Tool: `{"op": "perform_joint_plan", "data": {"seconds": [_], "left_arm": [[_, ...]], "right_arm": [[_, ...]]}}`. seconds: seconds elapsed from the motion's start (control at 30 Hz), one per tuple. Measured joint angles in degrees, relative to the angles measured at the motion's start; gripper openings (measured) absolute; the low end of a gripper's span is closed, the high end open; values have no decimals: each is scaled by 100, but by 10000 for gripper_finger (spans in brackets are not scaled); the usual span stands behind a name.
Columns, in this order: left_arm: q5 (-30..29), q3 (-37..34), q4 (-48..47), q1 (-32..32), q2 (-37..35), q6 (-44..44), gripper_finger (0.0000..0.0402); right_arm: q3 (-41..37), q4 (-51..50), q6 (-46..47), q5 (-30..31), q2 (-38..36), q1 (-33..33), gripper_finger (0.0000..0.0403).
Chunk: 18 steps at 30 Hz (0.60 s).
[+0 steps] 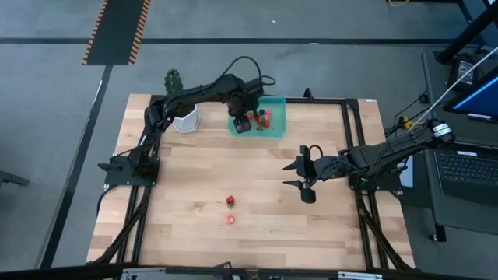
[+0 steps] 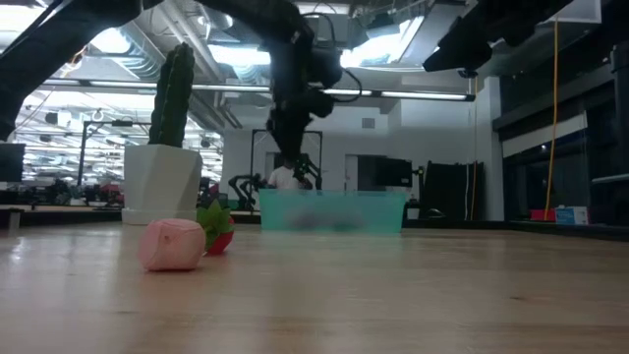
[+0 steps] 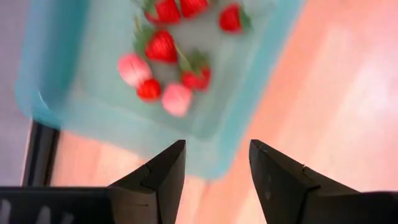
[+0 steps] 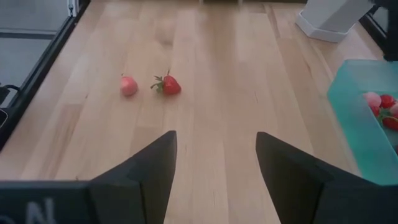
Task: Pick and placing Produce into tupperware
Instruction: Put the peach into the container
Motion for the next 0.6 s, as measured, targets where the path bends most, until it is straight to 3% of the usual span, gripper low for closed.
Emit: {"op": "perform_joint_plan", "data": {"seconds": [0.23, 0.6], "left_arm": [[4, 609, -1613, -351, 0, -142, 170], [329, 655, -1649, -814, -863, 94, 170]], "right_arm": [[2, 236, -14, 0, 0, 0, 222], [2, 545, 28, 0, 0, -2, 222]]}}
